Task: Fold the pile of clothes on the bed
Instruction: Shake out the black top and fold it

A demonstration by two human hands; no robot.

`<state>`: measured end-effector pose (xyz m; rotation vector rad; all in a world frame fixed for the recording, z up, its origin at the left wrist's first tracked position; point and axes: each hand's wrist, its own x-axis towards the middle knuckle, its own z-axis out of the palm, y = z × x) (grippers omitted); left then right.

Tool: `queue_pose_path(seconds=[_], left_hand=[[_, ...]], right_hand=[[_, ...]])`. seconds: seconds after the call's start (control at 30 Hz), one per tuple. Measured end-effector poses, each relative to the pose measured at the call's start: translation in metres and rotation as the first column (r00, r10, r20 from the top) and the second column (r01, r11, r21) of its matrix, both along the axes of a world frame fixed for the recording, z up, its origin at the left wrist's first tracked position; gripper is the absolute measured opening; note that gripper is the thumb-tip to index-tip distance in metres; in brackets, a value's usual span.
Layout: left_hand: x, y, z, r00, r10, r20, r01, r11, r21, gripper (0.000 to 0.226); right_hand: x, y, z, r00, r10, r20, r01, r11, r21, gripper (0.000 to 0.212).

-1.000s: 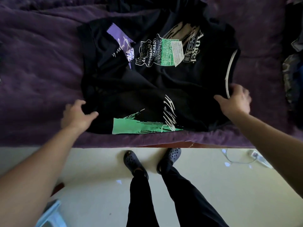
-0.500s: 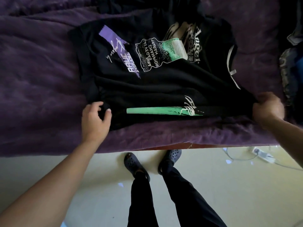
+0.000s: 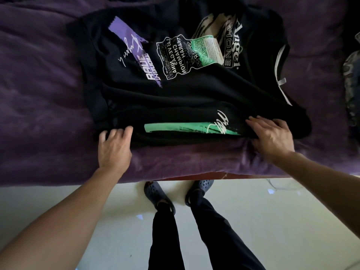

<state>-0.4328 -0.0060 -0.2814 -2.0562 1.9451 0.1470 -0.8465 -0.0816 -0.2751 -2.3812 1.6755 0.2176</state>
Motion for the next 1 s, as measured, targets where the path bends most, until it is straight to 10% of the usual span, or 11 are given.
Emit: queue_pose_path(seconds=[0.13, 0.43, 0.83, 1.0], left_hand=[[-0.001, 0.018, 0.027, 0.996, -0.037, -0.082, 0.042, 0.997, 0.057, 0.061], [0.045, -0.009, 0.087, 0.922, 0.323, -0.212, -0.135, 0.783, 0.608, 0.034], [0.148, -0.215, 0.086, 0.424, 0.598, -0.680, -0.490, 0.783, 0.383, 0.017], [0.151, -0.274, 0.037, 0.579, 0.543, -0.608, -0.578, 0.800, 0.164, 0.017]], right_hand=[[-0.025, 0.019, 0.024, 0.987, 0.151, 0.059, -0.147, 0.987, -0.056, 0.070], [-0.004, -0.029, 0.070, 0.993, 0.077, -0.092, -0.017, 0.853, 0.522, 0.029], [0.088, -0.288, 0.101, 0.968, -0.245, 0.052, 0.220, 0.931, 0.292, 0.032], [0.113, -0.350, 0.062, 0.911, -0.380, -0.159, 0.401, 0.907, 0.128, 0.049]])
